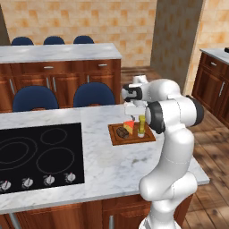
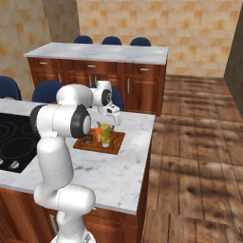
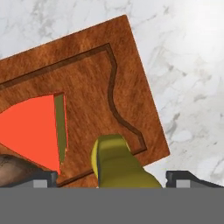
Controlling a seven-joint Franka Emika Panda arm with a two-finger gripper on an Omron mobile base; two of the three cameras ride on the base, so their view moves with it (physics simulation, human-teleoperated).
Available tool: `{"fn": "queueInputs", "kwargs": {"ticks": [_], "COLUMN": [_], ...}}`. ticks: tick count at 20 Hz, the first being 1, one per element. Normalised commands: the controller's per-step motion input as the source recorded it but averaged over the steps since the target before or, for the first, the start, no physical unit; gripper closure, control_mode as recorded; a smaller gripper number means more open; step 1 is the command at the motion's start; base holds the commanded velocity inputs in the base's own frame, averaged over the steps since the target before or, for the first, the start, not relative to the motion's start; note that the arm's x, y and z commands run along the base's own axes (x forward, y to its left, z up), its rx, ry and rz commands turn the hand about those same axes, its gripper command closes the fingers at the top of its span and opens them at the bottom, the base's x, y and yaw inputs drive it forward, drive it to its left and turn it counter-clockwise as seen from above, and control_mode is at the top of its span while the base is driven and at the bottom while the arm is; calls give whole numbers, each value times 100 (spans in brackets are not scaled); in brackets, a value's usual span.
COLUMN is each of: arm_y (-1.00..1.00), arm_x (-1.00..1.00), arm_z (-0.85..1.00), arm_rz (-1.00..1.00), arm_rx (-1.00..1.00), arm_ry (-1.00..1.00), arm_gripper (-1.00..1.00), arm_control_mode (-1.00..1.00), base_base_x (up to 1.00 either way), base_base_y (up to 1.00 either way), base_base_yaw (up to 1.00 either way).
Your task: Retrieve the reheated potato from the microwave, then place the potato, cheese, and condiment on the cutting board.
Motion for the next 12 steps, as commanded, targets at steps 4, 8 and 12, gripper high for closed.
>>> {"fn": "queueInputs", "kwargs": {"ticks": [4, 8, 12], "arm_y": [-10, -7, -2], "arm_x": [-8, 0, 0], "arm_z": [-8, 7, 19], "arm_rz": [-11, -9, -8], "arm_rx": [-1, -1, 0], "arm_ry": [0, 0, 0], "arm_gripper": [-100, -100, -100], "arm_control_mode": [-100, -100, -100], "base_base_x": [0, 0, 0], "base_base_y": [0, 0, 0], "base_base_yaw": [0, 0, 0]}}
